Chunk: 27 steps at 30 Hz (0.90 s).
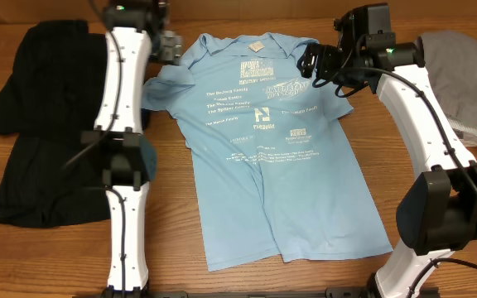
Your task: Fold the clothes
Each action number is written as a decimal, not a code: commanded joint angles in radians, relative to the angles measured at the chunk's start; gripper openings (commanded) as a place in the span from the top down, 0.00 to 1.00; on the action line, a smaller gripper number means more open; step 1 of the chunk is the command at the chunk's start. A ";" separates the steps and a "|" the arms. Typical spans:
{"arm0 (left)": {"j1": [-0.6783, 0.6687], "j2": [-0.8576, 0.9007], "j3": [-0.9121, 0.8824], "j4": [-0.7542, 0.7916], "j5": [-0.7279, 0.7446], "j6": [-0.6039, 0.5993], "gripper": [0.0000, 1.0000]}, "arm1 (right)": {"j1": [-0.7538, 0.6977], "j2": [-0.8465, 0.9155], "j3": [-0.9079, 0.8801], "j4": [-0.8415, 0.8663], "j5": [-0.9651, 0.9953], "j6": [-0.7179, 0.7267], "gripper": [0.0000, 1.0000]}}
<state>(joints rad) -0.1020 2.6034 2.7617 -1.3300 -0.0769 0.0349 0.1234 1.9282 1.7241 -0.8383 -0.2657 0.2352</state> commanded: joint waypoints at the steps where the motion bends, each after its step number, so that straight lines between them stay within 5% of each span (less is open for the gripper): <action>1: -0.087 0.020 0.013 0.023 0.109 0.197 0.14 | 0.000 0.002 -0.005 0.004 -0.005 -0.001 0.00; 10: -0.174 0.026 -0.060 0.071 -0.203 0.099 0.15 | 0.000 0.002 -0.005 -0.009 -0.006 -0.005 0.00; 17: -0.143 0.026 -0.137 0.113 -0.203 0.020 0.23 | 0.000 0.002 -0.005 -0.008 -0.006 -0.005 0.00; 27: -0.134 0.026 -0.246 0.243 -0.132 0.097 0.27 | 0.000 0.002 -0.005 -0.006 -0.006 -0.005 0.00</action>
<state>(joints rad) -0.2272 2.6053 2.5553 -1.1042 -0.2333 0.1112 0.1234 1.9282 1.7241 -0.8486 -0.2657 0.2348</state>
